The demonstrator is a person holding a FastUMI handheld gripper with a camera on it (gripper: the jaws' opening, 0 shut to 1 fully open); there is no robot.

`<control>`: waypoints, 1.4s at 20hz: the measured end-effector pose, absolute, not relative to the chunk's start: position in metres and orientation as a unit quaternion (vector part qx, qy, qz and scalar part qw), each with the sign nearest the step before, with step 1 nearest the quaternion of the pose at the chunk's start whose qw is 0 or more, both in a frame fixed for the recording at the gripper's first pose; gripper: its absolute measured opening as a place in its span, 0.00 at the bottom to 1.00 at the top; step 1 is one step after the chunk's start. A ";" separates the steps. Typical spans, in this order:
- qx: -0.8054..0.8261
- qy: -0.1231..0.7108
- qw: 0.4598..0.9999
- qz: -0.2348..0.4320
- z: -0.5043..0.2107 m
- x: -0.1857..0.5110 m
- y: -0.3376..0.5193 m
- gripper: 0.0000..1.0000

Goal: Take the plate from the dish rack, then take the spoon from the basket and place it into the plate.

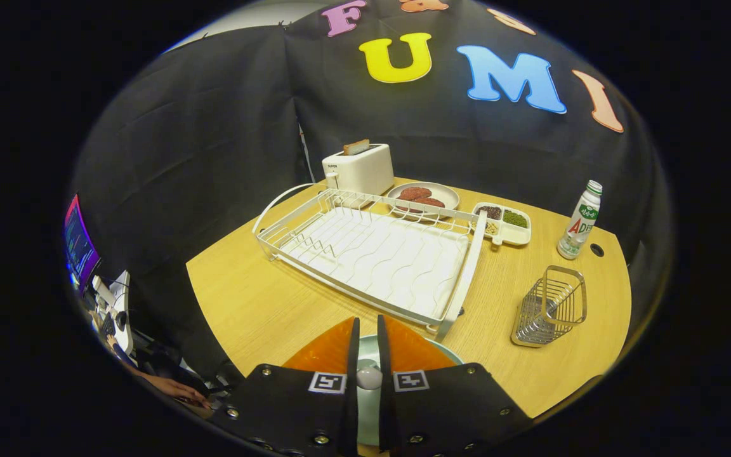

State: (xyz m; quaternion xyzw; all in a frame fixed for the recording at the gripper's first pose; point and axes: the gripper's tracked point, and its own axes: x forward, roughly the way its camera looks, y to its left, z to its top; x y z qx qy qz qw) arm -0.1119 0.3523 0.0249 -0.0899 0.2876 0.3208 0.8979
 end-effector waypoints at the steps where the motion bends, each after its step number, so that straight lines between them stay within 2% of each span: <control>1: -0.090 0.291 0.897 0.320 0.023 -0.111 0.354 0.13; 5: -0.071 0.290 0.901 0.314 0.031 -0.105 0.353 0.18; 7: -0.060 0.275 0.910 0.306 0.045 -0.099 0.348 0.28; 8: -0.053 0.266 0.914 0.303 0.053 -0.095 0.343 0.28; 10: -0.045 0.247 0.924 0.288 0.071 -0.088 0.332 0.40; 17: 0.006 0.160 0.966 0.205 0.154 -0.072 0.261 0.41; 25: 0.014 -0.008 0.997 0.078 0.284 -0.079 0.162 0.43; 28: 0.004 -0.057 0.997 0.052 0.307 -0.087 0.144 0.95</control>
